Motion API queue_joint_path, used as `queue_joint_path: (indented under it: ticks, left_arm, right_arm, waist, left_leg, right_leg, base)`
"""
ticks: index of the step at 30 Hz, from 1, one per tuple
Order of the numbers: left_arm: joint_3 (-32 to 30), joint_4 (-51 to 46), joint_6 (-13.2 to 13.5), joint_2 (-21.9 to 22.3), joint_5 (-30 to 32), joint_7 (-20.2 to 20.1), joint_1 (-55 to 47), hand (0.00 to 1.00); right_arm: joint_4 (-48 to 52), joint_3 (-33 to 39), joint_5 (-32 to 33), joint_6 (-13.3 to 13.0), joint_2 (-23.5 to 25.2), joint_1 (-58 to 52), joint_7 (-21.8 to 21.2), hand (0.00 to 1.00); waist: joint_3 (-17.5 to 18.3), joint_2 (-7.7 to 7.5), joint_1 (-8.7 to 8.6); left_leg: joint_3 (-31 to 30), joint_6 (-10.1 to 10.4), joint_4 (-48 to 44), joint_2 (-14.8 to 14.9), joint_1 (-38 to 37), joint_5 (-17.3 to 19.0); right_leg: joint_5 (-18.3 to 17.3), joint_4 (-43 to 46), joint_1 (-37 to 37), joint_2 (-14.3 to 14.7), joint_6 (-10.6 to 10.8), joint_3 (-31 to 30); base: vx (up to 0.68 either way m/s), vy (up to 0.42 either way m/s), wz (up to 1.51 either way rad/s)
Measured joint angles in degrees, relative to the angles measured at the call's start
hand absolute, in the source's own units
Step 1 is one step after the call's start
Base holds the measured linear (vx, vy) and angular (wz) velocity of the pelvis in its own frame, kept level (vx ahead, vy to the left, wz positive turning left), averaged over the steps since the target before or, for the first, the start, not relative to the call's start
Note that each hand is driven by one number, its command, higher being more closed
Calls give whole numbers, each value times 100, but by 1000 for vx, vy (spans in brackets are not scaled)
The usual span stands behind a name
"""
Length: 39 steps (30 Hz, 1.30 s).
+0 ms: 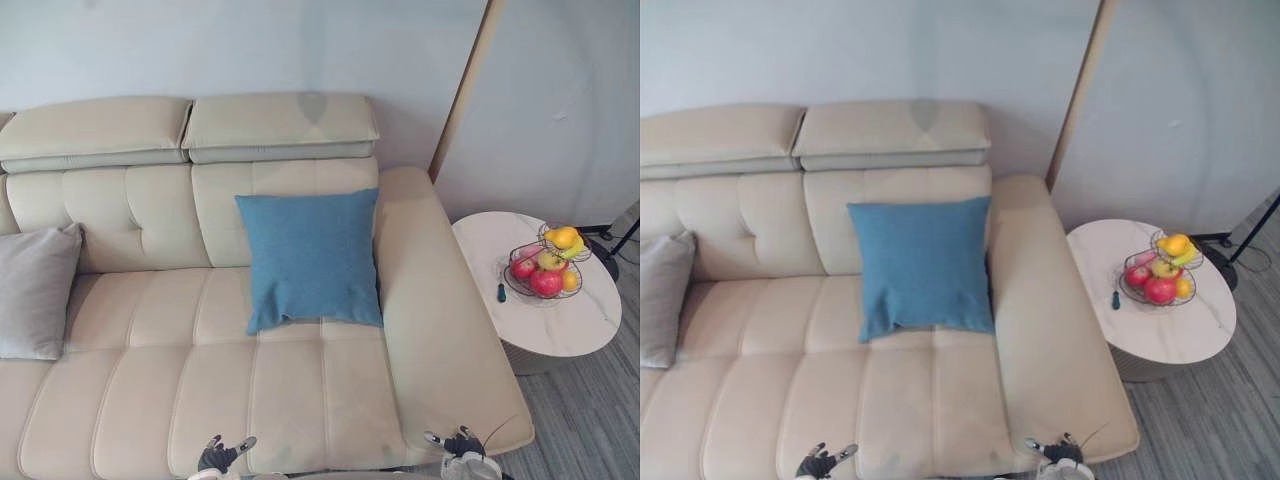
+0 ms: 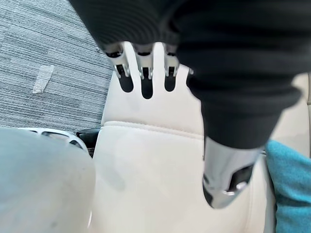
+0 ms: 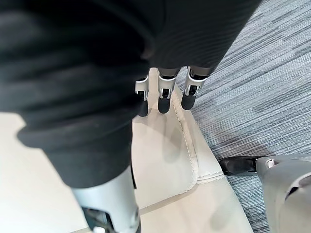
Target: Pick up cushions and gather them together orderly.
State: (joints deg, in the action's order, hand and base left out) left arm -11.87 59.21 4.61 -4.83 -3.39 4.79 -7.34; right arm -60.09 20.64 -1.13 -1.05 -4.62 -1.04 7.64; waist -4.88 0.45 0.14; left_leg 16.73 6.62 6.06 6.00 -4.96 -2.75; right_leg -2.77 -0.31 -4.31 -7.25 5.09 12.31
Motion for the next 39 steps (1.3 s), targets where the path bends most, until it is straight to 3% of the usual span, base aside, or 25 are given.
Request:
queue_joint_path:
  ticks: [10, 17, 20, 21, 22, 23, 26, 27, 28, 29, 30, 31, 35, 36, 37, 38, 39]
  left_arm:
    - [52, 2, -12, -1, 221, 97, 9, 0]
    - [46, 40, -43, 6, 334, 233, 155, 0]
    - [115, 87, -46, 10, 339, 257, 609, 0]
    - [167, 50, -49, 18, 353, 254, 725, 0]
    - [169, -101, -35, 52, 433, 239, 812, 0]
    - [177, -174, -17, 55, 438, 243, 845, 0]
    - [188, -276, -34, -35, 437, 249, 751, 0]
    - [182, -277, -46, -81, 436, 251, 678, 0]
    - [168, -261, -75, -126, 433, 258, 620, 0]
    - [186, -243, -118, -46, 425, 258, 489, 0]
    - [186, -245, -122, 4, 419, 258, 424, 0]
    - [190, -245, -122, 84, 390, 268, 354, 0]
    - [352, -233, -121, 101, 309, 268, 402, 0]
    - [471, -236, -118, 108, 302, 266, 445, 0]
    - [531, -228, -112, 130, 278, 264, 434, 0]
    - [565, -217, -111, 132, 273, 266, 427, 0]
    - [648, -217, -105, 129, 263, 263, 423, 0]
  right_arm:
    - [8, -59, 138, 15, 3, 5, -8, 0]
    - [94, -404, 221, 84, 16, 385, -7, 0]
    - [324, -658, 220, 82, 102, 277, 4, 0]
    - [324, -762, 221, 80, 112, 281, 8, 0]
    - [337, -799, 221, 77, 127, 330, 10, 0]
    - [333, -811, 221, 80, 154, 280, 9, 0]
    - [276, -897, 220, 88, 189, 214, -15, 0]
    - [286, -922, 211, 78, 197, 211, -21, 0]
    - [298, -926, 199, 49, 148, 332, -21, 0]
    - [300, -944, 157, 25, 33, 404, -12, 0]
    - [299, -958, 123, 23, -12, 460, -8, 0]
    - [299, -973, 108, 23, -68, 556, 18, 0]
    - [316, -1079, 98, 25, -72, 736, 30, 0]
    - [316, -1117, 99, 26, -59, 715, 45, 0]
    - [317, -1184, 98, 25, -67, 655, 61, 0]
    - [317, -1183, 98, 27, -67, 620, 69, 0]
    - [322, -1178, 98, 29, -77, 541, 101, 0]
  waist:
    - [-14, 10, -13]
    - [-199, 6, 22]
    - [-424, -167, -36]
    - [-437, -202, -29]
    - [-446, -160, -33]
    - [-449, -170, -55]
    - [-348, -325, -80]
    - [-297, -408, -78]
    - [-289, -373, -32]
    - [-269, -150, 28]
    - [-252, -91, 49]
    - [-229, 87, 73]
    - [-427, 186, 69]
    - [-534, 276, 50]
    - [-579, 344, 10]
    - [-589, 361, -5]
    - [-606, 274, -32]
  left_leg:
    - [154, 18, -12, 15, -39, 26]
    - [1205, 21, -17, 37, -114, 134]
    - [1319, -182, -401, 44, 118, 260]
    - [1307, -331, -607, 51, 258, 353]
    - [1347, -426, -736, 211, 445, 403]
    - [1272, -421, -822, 155, 465, 399]
    - [1058, -425, -1144, 45, 572, 397]
    - [1039, -425, -1308, 22, 668, 397]
    - [1039, -424, -1543, 113, 810, 397]
    - [1005, -404, -1652, 313, 916, 363]
    - [1004, -372, -1630, 370, 948, 322]
    - [1050, -304, -1620, 473, 1030, 249]
    - [1065, -177, -1704, 674, 1274, 139]
    - [969, -142, -1761, 786, 1272, 62]
    - [860, -121, -1630, 805, 1223, -134]
    - [771, -83, -1530, 784, 1197, -247]
    - [450, 7, -1305, 650, 1219, -506]
  right_leg:
    - [31, -8, 49, 15, -8, -122]
    - [220, 325, 724, 106, -29, -1078]
    - [235, 991, 1210, 38, -11, -1114]
    - [339, 1044, 1319, 20, 115, -1112]
    - [3, 1533, 1402, -80, 40, -992]
    - [-534, 2848, 1621, -266, -61, -767]
    - [-734, 4447, 1310, -779, 162, -459]
    - [-707, 4333, 1175, -859, 196, -460]
    - [-832, 3925, 1046, -661, 334, -438]
    - [-839, 3369, 840, -427, 321, -455]
    - [-862, 3100, 773, -356, 301, -455]
    - [-943, 2630, 641, -262, 226, -403]
    - [-990, 1447, 254, 11, 188, -265]
    - [-874, 1176, 65, 145, 1, -186]
    - [-847, 1221, 76, 211, -44, -146]
    - [-843, 1250, 94, 208, -75, -125]
    - [-914, 1343, 247, 86, -230, -27]
  base:
    - [0, 1, -8]
    - [-30, 29, -77]
    - [-102, 9, -25]
    - [-107, 15, -12]
    - [-112, 4, 4]
    - [-29, -3, 26]
    - [-18, -84, 43]
    - [-112, -196, 2]
    - [-142, -155, -30]
    - [-147, -138, -44]
    - [-155, -104, -43]
    - [-167, -128, -33]
    - [-226, -114, -20]
    - [-325, -111, 10]
    - [-338, -119, 15]
    - [-292, -90, 24]
    - [-266, -60, 18]
